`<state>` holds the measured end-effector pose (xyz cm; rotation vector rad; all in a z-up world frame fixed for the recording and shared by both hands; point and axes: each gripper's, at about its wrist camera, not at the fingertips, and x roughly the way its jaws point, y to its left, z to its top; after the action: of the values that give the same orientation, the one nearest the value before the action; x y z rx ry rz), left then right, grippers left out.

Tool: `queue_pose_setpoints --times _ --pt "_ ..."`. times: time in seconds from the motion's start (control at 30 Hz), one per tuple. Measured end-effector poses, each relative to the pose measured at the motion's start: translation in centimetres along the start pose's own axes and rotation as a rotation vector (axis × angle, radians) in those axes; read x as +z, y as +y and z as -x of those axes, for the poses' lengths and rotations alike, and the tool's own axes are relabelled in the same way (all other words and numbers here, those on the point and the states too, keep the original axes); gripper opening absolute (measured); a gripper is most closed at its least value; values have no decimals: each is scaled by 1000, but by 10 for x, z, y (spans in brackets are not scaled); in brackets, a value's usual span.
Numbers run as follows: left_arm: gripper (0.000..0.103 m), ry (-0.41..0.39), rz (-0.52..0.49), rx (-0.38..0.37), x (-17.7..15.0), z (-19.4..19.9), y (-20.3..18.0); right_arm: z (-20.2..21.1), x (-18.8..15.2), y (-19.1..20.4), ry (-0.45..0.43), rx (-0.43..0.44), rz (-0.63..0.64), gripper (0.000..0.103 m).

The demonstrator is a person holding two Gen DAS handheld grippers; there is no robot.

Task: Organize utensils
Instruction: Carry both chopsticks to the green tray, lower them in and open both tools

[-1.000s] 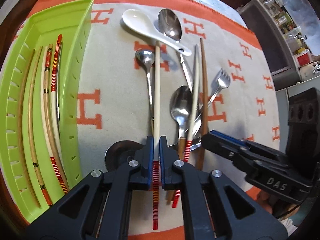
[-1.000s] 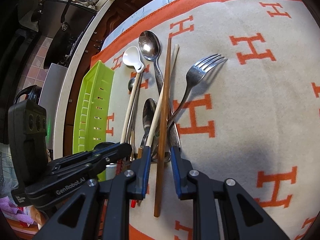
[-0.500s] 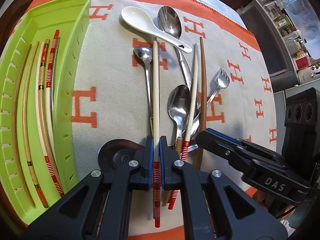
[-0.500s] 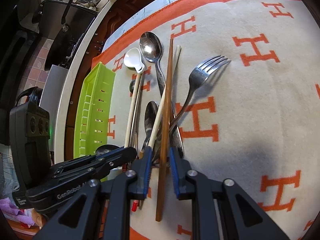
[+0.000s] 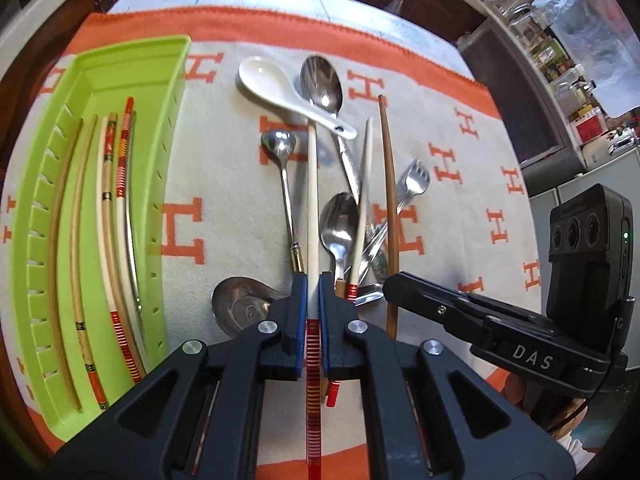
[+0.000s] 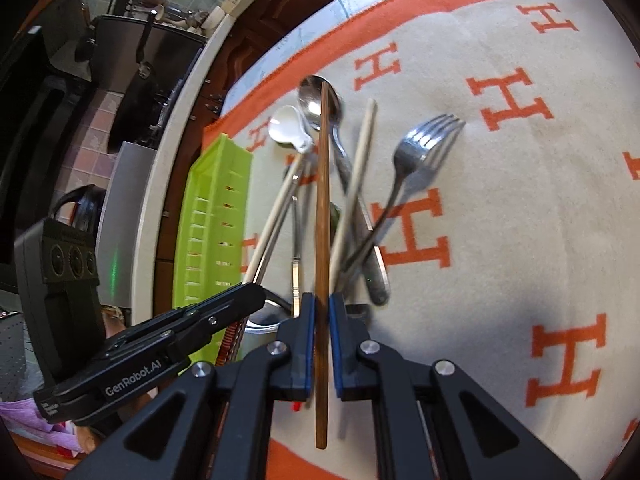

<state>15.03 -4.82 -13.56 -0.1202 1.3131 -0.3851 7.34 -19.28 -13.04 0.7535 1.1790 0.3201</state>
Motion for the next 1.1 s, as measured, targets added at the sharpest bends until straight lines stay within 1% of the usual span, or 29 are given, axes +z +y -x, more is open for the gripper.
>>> queue_pose_setpoints --times 0.1,0.3,0.5,0.63,0.7,0.8,0.9,1.0,1.1 --pt "3 -29 7 -22 -2 14 2 6 -2 8 -8 28 -1 7" --pt "3 -74 16 -61 -11 38 9 11 -8 25 -16 42 6 7" --pt "3 -111 26 -81 -23 60 17 11 -15 42 -5 42 20 7" --pt "3 -157 39 -81 -32 81 32 10 -18 61 -2 40 47 7" --pt "3 -180 42 -63 -35 91 40 7 -18 70 -5 30 54 7" --pt "3 -226 53 -4 -39 106 57 -5 -18 88 14 27 62 7" --pt "3 -256 84 42 -43 115 78 -20 -15 110 31 22 90 7" --pt "3 -288 110 104 -46 122 99 -35 -11 129 40 14 114 7" --pt "3 -299 134 142 -48 121 114 -51 -6 145 47 -8 143 7"
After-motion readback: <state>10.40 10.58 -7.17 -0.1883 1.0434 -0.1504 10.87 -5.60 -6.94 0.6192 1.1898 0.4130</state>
